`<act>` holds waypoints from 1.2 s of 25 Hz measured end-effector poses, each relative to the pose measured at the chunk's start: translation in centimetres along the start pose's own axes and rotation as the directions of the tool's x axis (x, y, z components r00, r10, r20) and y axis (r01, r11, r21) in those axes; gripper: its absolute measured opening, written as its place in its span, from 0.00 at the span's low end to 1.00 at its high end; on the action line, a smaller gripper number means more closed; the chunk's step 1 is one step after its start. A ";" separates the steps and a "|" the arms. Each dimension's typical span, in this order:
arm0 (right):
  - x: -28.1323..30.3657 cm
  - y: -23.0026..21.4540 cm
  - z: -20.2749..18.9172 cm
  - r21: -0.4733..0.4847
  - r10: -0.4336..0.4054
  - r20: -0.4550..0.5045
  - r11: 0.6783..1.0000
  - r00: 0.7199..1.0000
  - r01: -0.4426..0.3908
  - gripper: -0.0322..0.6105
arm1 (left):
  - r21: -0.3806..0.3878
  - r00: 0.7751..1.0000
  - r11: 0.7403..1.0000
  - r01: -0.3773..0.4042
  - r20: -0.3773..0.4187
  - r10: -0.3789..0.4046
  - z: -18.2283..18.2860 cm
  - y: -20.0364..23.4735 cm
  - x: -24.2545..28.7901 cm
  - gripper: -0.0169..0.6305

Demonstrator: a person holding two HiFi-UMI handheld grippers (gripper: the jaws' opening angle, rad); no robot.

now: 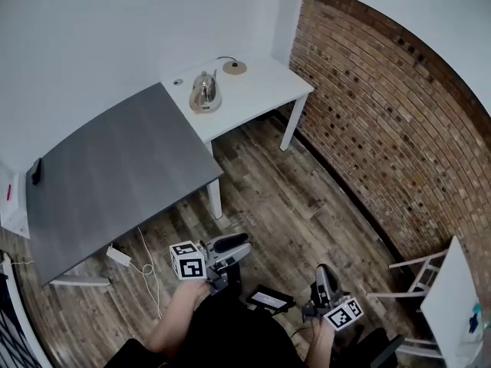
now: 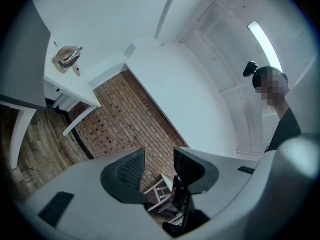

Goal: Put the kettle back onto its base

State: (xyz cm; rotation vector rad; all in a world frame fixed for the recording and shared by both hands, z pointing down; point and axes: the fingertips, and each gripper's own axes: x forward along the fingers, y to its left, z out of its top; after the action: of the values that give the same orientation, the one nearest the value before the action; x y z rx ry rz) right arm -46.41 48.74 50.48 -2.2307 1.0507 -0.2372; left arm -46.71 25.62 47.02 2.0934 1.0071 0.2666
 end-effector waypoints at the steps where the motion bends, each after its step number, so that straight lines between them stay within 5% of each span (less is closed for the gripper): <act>1: 0.8 -0.5 0.8 -0.008 -0.007 0.000 1.000 1.000 0.007 0.08 | -0.001 1.000 1.000 0.012 0.002 -0.012 0.9 0.6 0.9 0.30; 16: 18.2 -2.9 6.3 -0.079 0.009 -0.093 0.997 0.996 -0.016 0.11 | -0.013 0.993 0.999 0.042 0.109 -0.040 13.1 9.4 4.8 0.30; 30: 29.6 -4.1 4.9 -0.018 0.146 -0.238 0.988 0.960 -0.155 0.15 | -0.007 0.965 0.995 -0.099 0.244 0.098 18.8 14.4 2.2 0.30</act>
State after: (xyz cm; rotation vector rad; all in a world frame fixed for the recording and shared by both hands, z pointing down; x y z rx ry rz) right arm -22.22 31.08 46.11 -2.1799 1.3552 -0.4282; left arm -27.95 11.28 44.53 2.1229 0.7591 0.0520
